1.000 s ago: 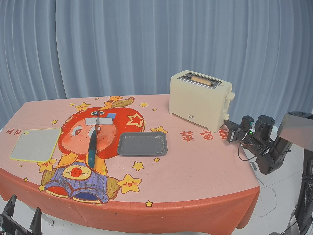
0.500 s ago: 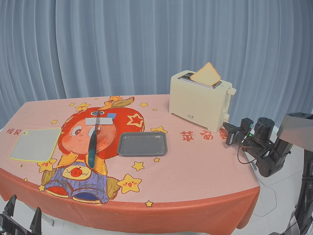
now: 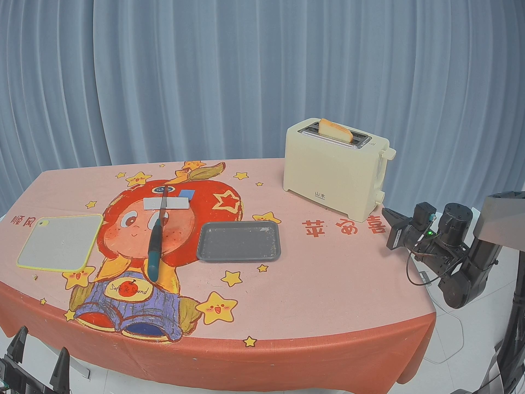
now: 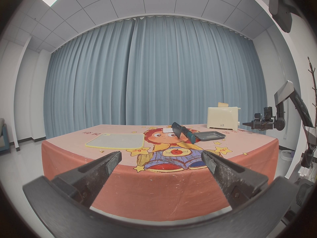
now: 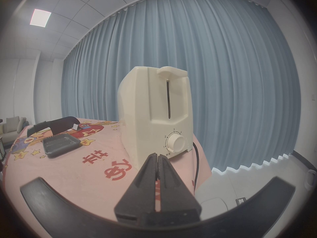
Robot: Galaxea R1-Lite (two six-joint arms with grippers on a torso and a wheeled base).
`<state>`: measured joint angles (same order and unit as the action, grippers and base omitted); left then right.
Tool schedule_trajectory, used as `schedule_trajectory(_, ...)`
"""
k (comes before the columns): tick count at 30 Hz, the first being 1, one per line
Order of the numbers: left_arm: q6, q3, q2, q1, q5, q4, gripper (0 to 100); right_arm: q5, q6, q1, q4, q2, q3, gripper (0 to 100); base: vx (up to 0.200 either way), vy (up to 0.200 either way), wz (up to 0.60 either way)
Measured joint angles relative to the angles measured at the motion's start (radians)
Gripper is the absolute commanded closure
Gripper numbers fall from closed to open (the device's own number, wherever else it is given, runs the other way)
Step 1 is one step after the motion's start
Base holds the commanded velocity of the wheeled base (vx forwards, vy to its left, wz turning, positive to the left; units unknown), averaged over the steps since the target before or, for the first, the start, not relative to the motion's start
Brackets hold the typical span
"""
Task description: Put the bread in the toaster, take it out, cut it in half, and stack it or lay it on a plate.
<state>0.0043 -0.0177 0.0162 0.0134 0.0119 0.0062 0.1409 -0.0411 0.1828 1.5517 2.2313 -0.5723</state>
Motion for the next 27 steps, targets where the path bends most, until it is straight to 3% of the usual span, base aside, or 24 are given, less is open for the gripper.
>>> schedule_trajectory(10,0.000,0.000,0.000,0.000,0.000,0.000,0,-0.014,0.004,0.026,0.001,-0.127,0.122,100,0.000,0.000,0.00)
schedule_trajectory(27,0.000,0.000,0.000,0.000,0.000,0.000,0,-0.013,-0.005,0.022,0.000,-0.273,0.149,100,0.000,0.000,0.00)
